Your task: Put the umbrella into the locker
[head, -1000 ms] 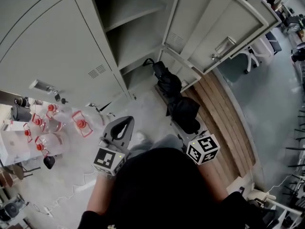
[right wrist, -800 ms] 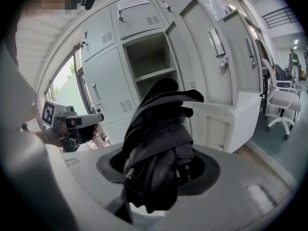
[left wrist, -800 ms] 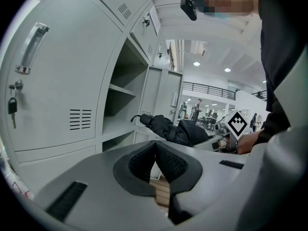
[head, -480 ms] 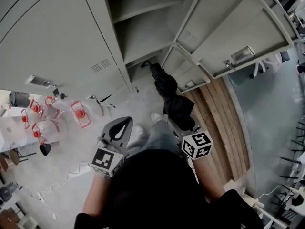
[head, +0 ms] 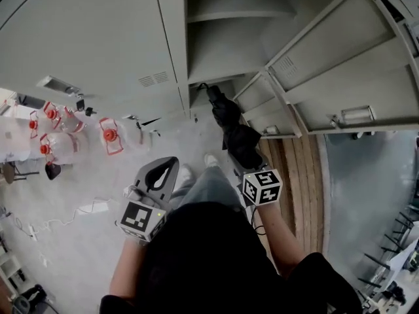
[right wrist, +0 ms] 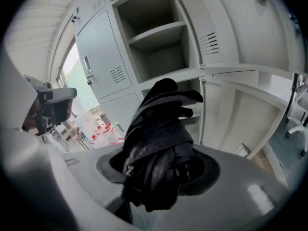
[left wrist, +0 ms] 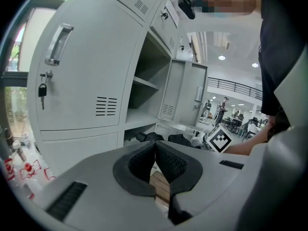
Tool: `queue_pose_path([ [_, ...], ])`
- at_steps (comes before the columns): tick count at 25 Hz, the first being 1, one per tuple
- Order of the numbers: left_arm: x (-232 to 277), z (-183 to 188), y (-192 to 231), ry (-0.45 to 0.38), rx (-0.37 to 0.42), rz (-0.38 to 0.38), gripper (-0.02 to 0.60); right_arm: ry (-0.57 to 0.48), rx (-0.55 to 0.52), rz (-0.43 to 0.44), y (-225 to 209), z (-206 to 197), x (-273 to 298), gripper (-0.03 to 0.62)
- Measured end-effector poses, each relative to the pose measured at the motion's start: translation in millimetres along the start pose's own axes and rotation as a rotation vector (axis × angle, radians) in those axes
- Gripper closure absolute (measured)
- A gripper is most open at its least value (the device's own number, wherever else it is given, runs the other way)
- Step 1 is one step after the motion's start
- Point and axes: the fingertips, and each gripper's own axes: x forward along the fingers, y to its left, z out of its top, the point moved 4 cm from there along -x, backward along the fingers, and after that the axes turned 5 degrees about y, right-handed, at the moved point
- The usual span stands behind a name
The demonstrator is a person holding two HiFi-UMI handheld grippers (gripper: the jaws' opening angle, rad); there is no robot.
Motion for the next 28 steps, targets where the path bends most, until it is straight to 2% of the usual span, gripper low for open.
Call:
queue_pose_path([
  [4, -2, -6, 3, -0.011, -0.005, 0.067, 0.572, 0.026, -0.032, 0.033, -9, 6, 27, 0.35],
  [9, -5, -9, -1, 0.003, -0.1, 0.135, 0.572, 0.045, -0.075, 0.046, -21, 12, 64, 0.35],
  [16, -1, -15, -5, 0.001, -0.128, 0.209, 0.572, 0.071, -0.112, 0.033, -40, 21, 110, 0.35],
  [20, 3, -17, -9, 0.015, -0.19, 0.247, 0.572, 0.082, -0.127, 0.032, -49, 29, 133, 0.35],
  [25, 11, -24, -12, 0.005, -0.177, 0.27, 0.572, 0.111, -0.16, 0.029, -54, 36, 164, 0.349],
  [28, 11, -29, -14, -0.004, -0.135, 0.284, 0.572, 0.139, -0.188, 0.023, -56, 35, 182, 0.347],
])
